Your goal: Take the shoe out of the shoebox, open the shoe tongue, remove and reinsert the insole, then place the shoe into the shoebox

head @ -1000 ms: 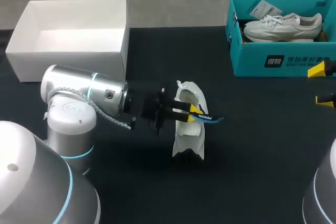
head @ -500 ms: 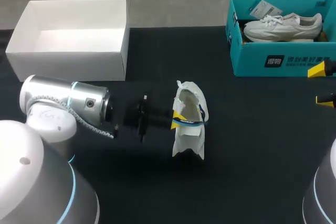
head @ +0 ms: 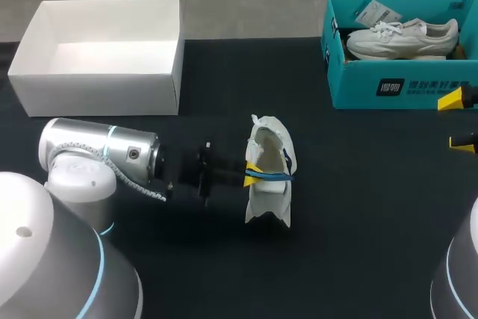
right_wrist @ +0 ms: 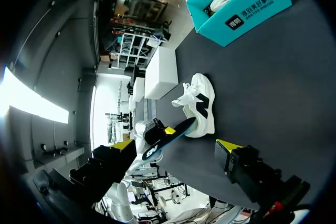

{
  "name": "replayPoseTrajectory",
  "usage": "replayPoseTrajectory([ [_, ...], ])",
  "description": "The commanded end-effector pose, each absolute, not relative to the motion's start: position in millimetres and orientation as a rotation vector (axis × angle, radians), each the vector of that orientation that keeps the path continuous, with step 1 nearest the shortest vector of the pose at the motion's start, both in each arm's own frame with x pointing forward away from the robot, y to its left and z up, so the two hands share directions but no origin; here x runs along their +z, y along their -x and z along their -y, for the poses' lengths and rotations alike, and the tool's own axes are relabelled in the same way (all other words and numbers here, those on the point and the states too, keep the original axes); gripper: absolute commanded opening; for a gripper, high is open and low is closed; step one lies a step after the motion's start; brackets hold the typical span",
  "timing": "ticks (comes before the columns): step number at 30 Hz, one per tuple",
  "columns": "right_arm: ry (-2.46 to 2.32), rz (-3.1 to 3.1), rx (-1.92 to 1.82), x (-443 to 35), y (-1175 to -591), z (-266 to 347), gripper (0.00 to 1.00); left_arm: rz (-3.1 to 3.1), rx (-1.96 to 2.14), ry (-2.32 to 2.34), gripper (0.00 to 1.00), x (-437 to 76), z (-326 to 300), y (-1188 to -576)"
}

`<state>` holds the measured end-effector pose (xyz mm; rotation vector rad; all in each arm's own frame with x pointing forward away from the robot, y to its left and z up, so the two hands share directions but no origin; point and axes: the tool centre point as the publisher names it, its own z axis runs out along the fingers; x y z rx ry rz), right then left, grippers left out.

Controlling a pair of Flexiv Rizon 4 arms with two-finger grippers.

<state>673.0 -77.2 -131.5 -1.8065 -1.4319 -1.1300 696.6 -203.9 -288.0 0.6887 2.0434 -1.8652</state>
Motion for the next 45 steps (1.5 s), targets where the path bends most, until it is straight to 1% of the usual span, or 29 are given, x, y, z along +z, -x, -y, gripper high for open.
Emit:
replayPoseTrajectory([
  [1, 1.831, 1.423, -1.153, -130, -663, 77, 1.00, -2.036, -1.867, -0.697, 0.00, -299, 212, -703],
  [28, 1.831, 1.423, -1.153, -130, -663, 77, 1.00, -2.121, -1.667, -0.695, 0.00, -344, 219, -736],
  [31, 1.831, 1.423, -1.153, -130, -663, 77, 1.00, -2.129, -1.664, -0.685, 0.00, -345, 219, -737],
  [35, 1.831, 1.423, -1.153, -130, -663, 77, 1.00, -2.123, -1.662, -0.706, 0.00, -334, 216, -731],
  [36, 1.831, 1.423, -1.153, -130, -663, 77, 1.00, -2.120, -1.648, -0.720, 0.32, -332, 215, -730],
  [38, 1.831, 1.423, -1.153, -130, -663, 77, 1.00, -2.119, -1.647, -0.724, 0.65, -327, 213, -727],
  [40, 1.831, 1.423, -1.153, -130, -663, 77, 1.00, -2.119, -1.646, -0.724, 0.84, -321, 211, -725],
  [41, 1.831, 1.423, -1.153, -130, -663, 77, 1.00, -2.113, -1.639, -0.736, 0.91, -318, 210, -723],
  [42, 1.831, 1.423, -1.153, -130, -663, 77, 1.00, -2.115, -1.629, -0.744, 0.96, -315, 209, -722],
  [43, 1.831, 1.423, -1.153, -130, -663, 77, 1.00, -2.112, -1.632, -0.745, 0.94, -311, 208, -720],
  [44, 1.831, 1.423, -1.153, -130, -663, 77, 1.00, -2.109, -1.633, -0.744, 0.89, -308, 207, -718],
  [45, 1.831, 1.423, -1.153, -130, -663, 77, 1.00, -2.108, -1.632, -0.744, 0.81, -304, 206, -716],
])
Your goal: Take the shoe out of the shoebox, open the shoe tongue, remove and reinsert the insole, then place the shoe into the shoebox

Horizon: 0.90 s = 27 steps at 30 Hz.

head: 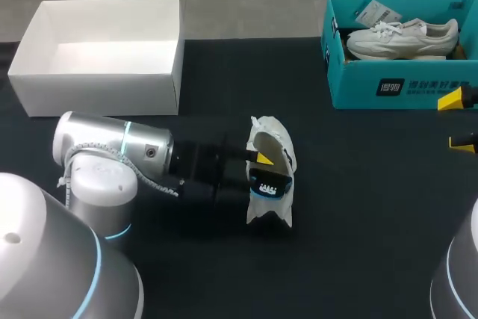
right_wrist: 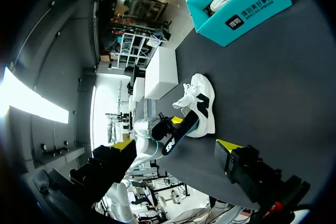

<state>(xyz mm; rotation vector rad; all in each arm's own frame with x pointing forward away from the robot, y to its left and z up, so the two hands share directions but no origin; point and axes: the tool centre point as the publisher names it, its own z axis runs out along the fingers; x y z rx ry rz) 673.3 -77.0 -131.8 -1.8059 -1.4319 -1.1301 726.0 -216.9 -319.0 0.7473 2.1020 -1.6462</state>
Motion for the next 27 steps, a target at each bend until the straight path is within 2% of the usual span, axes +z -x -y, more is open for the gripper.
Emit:
replayPoseTrajectory([
  [1, 1.831, 1.423, -1.153, -130, -663, 77, 1.00, -2.104, -1.630, -0.752, 0.78, -300, 205, -713],
  [2, 1.831, 1.423, -1.153, -130, -663, 77, 1.00, -2.100, -1.624, -0.759, 0.73, -298, 204, -711],
  [3, 1.831, 1.423, -1.153, -130, -663, 77, 1.00, -2.101, -1.625, -0.769, 0.63, -296, 203, -708],
  [4, 1.831, 1.423, -1.153, -130, -663, 77, 1.00, -2.101, -1.618, -0.781, 0.59, -294, 202, -707],
  [7, 1.831, 1.423, -1.153, -130, -663, 77, 1.00, -2.108, -1.617, -0.784, 0.58, -293, 202, -703],
  [9, 1.831, 1.423, -1.153, -130, -663, 77, 1.00, -2.115, -1.621, -0.790, 0.46, -295, 203, -701],
  [10, 1.831, 1.423, -1.153, -130, -663, 77, 1.00, -2.120, -1.619, -0.799, 0.39, -295, 204, -700],
  [11, 1.831, 1.423, -1.153, -130, -663, 77, 1.00, -2.120, -1.622, -0.802, 0.25, -296, 205, -699],
  [12, 1.831, 1.423, -1.153, -130, -663, 77, 1.00, -2.121, -1.622, -0.805, 0.01, -297, 206, -699],
  [27, 1.831, 1.423, -1.153, -130, -663, 77, 1.00, -2.186, -1.468, -0.814, 0.00, -323, 218, -716],
])
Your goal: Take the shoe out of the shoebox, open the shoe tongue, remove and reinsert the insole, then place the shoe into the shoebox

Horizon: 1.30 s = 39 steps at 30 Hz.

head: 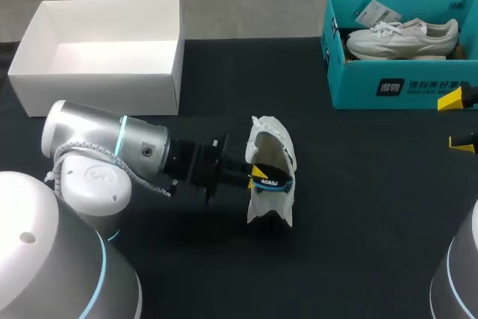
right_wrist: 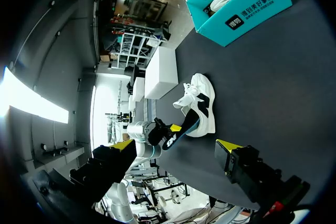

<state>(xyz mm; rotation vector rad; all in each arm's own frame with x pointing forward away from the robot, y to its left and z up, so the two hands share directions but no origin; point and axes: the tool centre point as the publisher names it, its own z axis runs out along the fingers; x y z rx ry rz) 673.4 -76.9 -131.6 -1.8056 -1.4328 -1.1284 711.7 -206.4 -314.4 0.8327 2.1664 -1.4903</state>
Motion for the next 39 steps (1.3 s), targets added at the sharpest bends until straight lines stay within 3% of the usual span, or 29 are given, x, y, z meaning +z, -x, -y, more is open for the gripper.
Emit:
replayPoseTrajectory([
  [1, 1.831, 1.423, -1.153, -130, -663, 77, 1.00, -2.193, -1.455, -0.809, 0.00, -326, 218, -718],
  [16, 1.831, 1.423, -1.153, -130, -663, 77, 1.00, -2.230, -1.426, -0.685, 0.00, -342, 216, -738],
  [18, 1.831, 1.423, -1.153, -130, -663, 77, 1.00, -2.222, -1.444, -0.686, 0.39, -335, 214, -734],
  [21, 1.831, 1.423, -1.153, -130, -663, 77, 1.00, -2.197, -1.449, -0.723, 0.45, -324, 210, -727],
  [31, 1.831, 1.423, -1.153, -130, -663, 77, 1.00, -2.157, -1.495, -0.814, 0.35, -301, 210, -703],
  [33, 1.831, 1.423, -1.153, -130, -663, 77, 1.00, -2.163, -1.486, -0.829, 0.20, -304, 212, -702],
  [34, 1.831, 1.423, -1.153, -130, -663, 77, 1.00, -2.169, -1.473, -0.837, 0.00, -306, 214, -702],
  [39, 1.831, 1.423, -1.153, -130, -663, 77, 1.00, -2.174, -1.399, -0.882, 0.00, -320, 221, -706],
])
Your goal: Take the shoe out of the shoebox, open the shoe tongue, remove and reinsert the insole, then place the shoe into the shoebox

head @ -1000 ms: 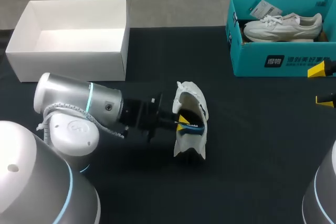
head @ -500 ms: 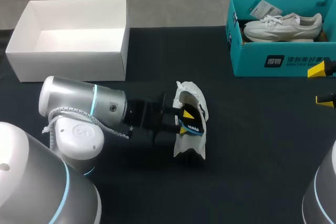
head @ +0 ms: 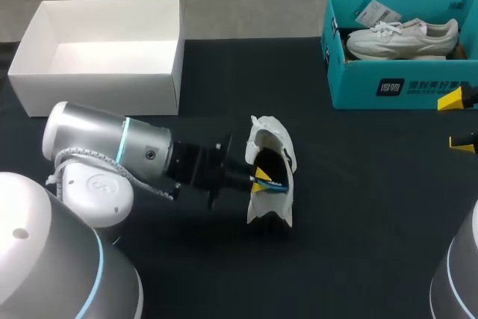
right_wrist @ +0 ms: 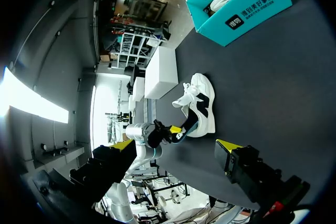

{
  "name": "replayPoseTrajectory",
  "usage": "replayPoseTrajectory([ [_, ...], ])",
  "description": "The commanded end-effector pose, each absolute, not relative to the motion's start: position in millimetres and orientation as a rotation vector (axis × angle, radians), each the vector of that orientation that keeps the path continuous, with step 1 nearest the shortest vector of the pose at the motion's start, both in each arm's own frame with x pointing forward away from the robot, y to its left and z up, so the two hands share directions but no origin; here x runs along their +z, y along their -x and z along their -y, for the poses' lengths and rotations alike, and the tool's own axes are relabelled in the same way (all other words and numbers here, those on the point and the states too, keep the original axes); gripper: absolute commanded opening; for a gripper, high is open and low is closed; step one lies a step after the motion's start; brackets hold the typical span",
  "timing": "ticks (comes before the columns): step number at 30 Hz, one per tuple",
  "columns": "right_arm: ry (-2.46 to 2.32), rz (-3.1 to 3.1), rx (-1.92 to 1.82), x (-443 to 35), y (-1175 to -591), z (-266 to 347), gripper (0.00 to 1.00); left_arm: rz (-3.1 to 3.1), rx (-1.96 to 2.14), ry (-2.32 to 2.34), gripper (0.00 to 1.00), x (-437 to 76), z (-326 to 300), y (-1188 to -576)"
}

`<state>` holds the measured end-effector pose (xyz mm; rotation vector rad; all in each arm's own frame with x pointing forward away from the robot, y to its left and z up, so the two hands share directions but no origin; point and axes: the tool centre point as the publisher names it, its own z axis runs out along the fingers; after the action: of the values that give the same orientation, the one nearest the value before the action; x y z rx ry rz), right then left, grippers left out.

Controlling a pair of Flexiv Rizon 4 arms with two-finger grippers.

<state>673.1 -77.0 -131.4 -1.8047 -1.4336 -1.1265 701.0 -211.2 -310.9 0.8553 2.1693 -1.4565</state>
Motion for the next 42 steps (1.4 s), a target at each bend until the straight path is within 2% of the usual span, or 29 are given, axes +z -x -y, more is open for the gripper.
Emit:
replayPoseTrajectory([
  [1, 1.831, 1.423, -1.153, -130, -663, 77, 1.00, -2.174, -1.388, -0.888, 0.00, -323, 222, -707],
  [21, 1.831, 1.423, -1.153, -130, -663, 77, 1.00, -2.216, -1.346, -0.706, 0.00, -353, 227, -750],
  [22, 1.831, 1.423, -1.153, -130, -663, 77, 1.00, -2.214, -1.363, -0.698, 0.24, -349, 226, -748],
  [24, 1.831, 1.423, -1.153, -130, -663, 77, 1.00, -2.205, -1.378, -0.708, 0.60, -340, 223, -743],
  [25, 1.831, 1.423, -1.153, -130, -663, 77, 1.00, -2.200, -1.383, -0.721, 0.62, -336, 221, -740],
  [27, 1.831, 1.423, -1.153, -130, -663, 77, 1.00, -2.185, -1.397, -0.739, 0.49, -327, 218, -733],
  [28, 1.831, 1.423, -1.153, -130, -663, 77, 1.00, -2.180, -1.399, -0.751, 0.48, -323, 216, -730],
  [31, 1.831, 1.423, -1.153, -130, -663, 77, 1.00, -2.169, -1.400, -0.777, 0.35, -317, 213, -722],
  [33, 1.831, 1.423, -1.153, -130, -663, 77, 1.00, -2.171, -1.396, -0.791, 0.22, -317, 212, -720],
  [35, 1.831, 1.423, -1.153, -130, -663, 77, 1.00, -2.178, -1.389, -0.804, 0.00, -319, 213, -719],
  [42, 1.831, 1.423, -1.153, -130, -663, 77, 1.00, -2.203, -1.378, -0.812, 0.00, -335, 224, -725],
])
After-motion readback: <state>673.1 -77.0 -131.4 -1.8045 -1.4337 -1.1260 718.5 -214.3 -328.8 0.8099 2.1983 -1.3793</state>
